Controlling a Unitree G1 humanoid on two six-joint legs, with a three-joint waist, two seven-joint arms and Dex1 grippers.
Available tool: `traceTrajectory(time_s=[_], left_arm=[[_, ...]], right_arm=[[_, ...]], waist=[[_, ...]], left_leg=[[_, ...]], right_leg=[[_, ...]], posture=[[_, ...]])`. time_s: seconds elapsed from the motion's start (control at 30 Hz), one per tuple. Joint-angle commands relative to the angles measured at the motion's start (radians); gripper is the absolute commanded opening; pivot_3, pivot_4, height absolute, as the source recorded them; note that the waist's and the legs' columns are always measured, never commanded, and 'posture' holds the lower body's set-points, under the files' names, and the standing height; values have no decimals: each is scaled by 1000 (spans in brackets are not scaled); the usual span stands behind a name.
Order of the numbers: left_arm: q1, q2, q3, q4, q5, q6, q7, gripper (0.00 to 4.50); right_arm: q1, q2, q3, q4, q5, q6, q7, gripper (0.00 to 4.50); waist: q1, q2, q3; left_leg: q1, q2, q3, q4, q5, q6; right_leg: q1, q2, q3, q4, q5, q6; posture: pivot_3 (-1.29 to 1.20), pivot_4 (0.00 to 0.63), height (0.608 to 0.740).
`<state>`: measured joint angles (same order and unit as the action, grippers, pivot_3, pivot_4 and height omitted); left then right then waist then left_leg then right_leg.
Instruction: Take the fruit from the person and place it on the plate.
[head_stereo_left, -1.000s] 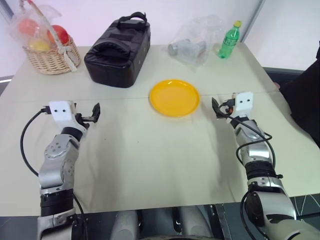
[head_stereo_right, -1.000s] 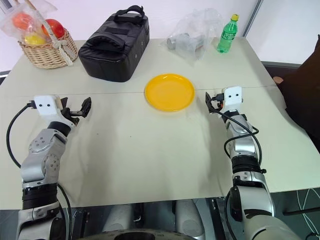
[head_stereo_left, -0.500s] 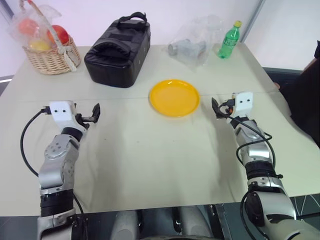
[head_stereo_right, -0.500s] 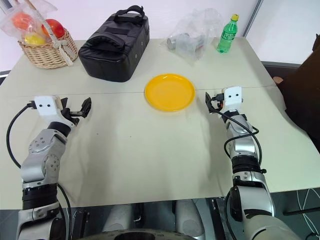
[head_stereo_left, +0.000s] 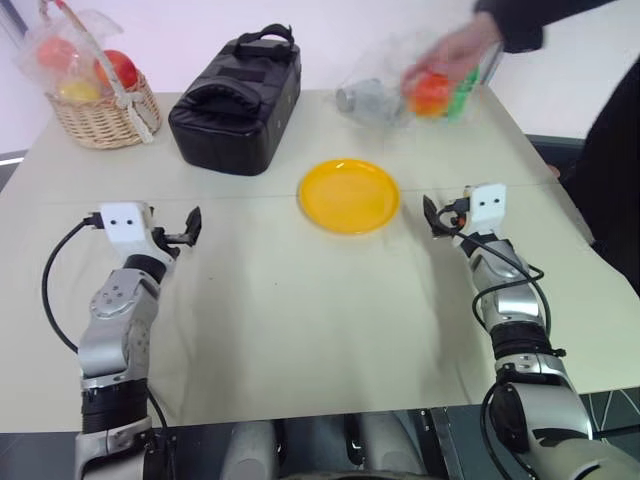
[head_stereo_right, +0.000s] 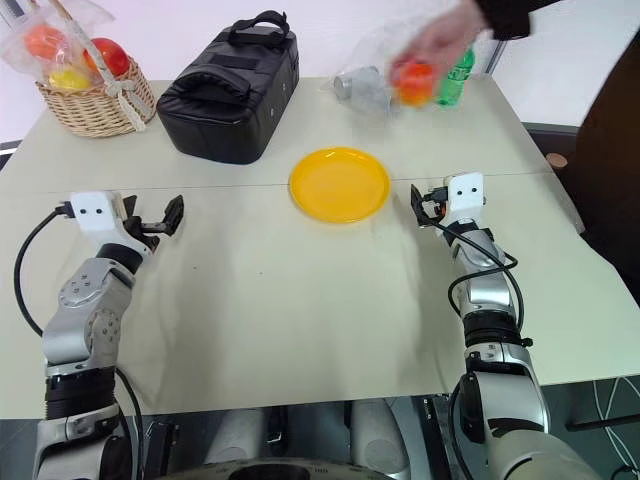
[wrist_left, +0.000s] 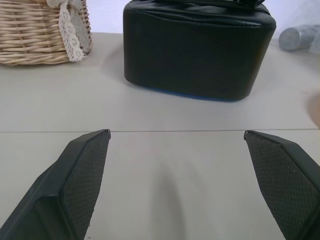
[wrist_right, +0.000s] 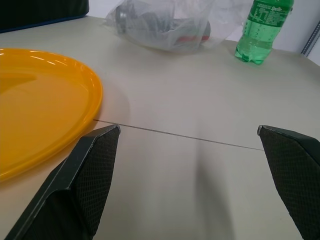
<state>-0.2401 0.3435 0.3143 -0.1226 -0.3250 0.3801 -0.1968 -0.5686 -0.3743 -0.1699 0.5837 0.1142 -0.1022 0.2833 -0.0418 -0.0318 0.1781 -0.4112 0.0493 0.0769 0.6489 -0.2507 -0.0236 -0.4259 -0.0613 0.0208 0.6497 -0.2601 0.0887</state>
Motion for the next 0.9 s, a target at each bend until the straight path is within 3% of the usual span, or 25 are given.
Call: traceTrajectory(time_s=[0.03,0.37,0.47,0.7,0.8,0.9], left_arm=[[-2,3,-2,-47,4,-19,-1,4500],[-2,6,-3,-49,2,-17,-1,4500],[-1,11,-4,-50,2,-14,-6,4500],[4,38,-3,-45,0,-8,-38,4500],[-12,70,-13,-19,1,-17,-81,4500],[-57,117,-39,-20,-57,10,-204,4500]], right_arm=[[-11,-3,-8,-21,4,-11,0,4496],[-16,-7,-2,-25,1,-9,7,4496],[0,-49,-12,-97,53,30,110,4496],[124,-210,-39,-493,376,425,459,4496],[147,-283,-47,-620,481,588,523,4496],[135,-305,-32,-659,487,637,522,4496]], waist=[[0,0,0],[0,0,0],[1,0,0],[7,0,0],[8,0,0],[8,-1,0]], left_leg=[[0,0,0,0,0,0],[0,0,0,0,0,0],[0,0,0,0,0,0],[0,0,-1,0,0,0],[0,0,-1,0,0,0],[1,0,-1,0,0,0]], right_leg=[[0,0,0,0,0,0],[0,0,0,0,0,0],[0,0,0,0,0,0],[1,0,0,0,0,0],[1,0,0,0,0,0],[1,1,-1,0,0,0]], posture=[[0,150,740],[0,150,740],[0,150,740],[0,150,740],[0,150,740],[0,150,740]])
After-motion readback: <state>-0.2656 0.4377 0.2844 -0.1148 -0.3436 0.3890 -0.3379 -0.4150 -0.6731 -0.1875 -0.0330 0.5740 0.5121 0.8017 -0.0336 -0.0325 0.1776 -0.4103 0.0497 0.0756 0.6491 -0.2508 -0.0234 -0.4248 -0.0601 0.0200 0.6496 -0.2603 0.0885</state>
